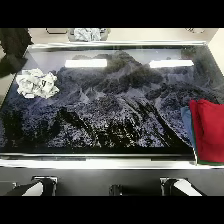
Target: Fold the shirts.
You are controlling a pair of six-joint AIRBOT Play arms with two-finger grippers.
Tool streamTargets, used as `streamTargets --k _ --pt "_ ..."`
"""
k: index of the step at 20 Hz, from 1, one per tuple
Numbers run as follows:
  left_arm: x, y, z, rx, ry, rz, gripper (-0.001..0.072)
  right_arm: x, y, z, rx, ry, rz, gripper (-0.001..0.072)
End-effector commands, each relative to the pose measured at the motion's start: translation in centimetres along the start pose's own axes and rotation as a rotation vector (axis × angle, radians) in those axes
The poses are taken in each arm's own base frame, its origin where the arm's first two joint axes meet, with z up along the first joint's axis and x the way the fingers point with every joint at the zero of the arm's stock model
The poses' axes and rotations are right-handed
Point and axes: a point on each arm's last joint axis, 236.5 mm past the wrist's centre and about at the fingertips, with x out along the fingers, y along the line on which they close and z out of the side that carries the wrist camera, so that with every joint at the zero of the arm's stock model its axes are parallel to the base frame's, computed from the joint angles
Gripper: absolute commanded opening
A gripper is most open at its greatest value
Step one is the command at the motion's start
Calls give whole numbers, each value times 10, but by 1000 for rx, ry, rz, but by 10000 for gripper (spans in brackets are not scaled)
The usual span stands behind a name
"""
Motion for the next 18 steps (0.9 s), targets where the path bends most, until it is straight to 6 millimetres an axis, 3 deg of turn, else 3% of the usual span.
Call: streamTargets --k 1,2,3,5,6,7,8,10,11,14,18 --pt "-2 24 19 169 49 267 29 -77 59 141 -278 -440 -37 694" --pt "5 37 5 206 118 354 30 -77 108 149 -356 -452 47 693" --pt "14 48 -19 233 216 415 31 -69 165 142 -412 -404 160 694" --pt "28 59 -92 213 491 433 64 -33 259 101 -437 -193 328 693" --pt "26 58 -138 169 663 418 214 -14 303 69 -464 -63 411 691" --pt "17 52 -187 115 852 386 448 2 348 27 -543 79 502 690" --pt "8 45 -225 78 986 337 532 14 383 -16 -637 210 574 689" --pt "1 27 -276 -2 1050 242 532 33 420 -79 -760 374 620 689" --pt "1 24 -289 -26 1019 226 532 40 432 -92 -790 385 620 689" --pt "-1 27 -296 -40 952 244 532 40 454 -95 -819 330 626 691" --pt "0 27 -294 -40 950 243 532 35 448 -105 -839 383 629 691"
